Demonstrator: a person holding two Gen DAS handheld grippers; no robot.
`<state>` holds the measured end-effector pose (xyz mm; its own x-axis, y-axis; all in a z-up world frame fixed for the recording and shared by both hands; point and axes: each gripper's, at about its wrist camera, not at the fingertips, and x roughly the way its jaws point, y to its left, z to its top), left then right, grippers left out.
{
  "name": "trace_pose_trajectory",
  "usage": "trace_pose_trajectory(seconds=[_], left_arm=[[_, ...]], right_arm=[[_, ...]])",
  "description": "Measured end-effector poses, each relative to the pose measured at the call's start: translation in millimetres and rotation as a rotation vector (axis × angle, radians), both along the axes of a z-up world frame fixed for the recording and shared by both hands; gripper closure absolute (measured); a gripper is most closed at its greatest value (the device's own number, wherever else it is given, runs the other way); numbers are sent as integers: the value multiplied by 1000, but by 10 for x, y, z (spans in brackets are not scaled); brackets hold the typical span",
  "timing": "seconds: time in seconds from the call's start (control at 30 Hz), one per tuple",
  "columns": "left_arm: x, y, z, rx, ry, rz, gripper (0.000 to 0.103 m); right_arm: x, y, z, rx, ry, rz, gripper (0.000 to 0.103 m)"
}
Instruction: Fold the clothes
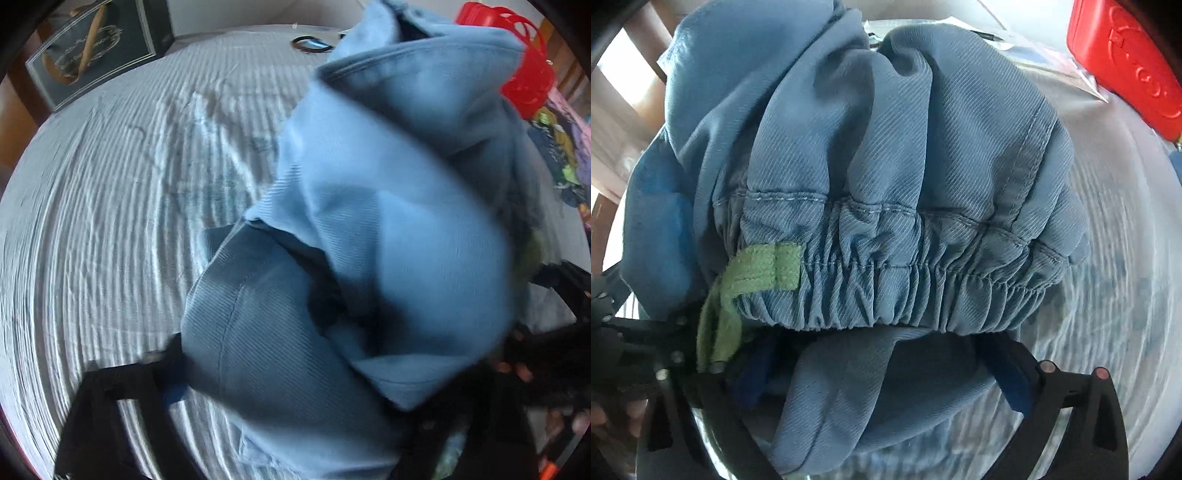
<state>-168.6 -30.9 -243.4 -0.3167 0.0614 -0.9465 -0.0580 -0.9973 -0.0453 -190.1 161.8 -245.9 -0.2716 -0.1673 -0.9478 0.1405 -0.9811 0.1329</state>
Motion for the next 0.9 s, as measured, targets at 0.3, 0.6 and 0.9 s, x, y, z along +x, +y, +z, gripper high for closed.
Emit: trace_pose_trajectory(seconds=[0.3, 0.6, 0.9], left_arm=[[154, 41, 622, 71, 51, -35, 64], [531, -188, 800, 52, 38, 28, 56], [745, -362, 749, 40, 38, 125, 36]], right_arm=[[250, 278, 446, -46, 84, -28, 87], [467, 348, 774, -83, 161, 21, 76], [470, 224, 745, -152, 168, 88, 57]])
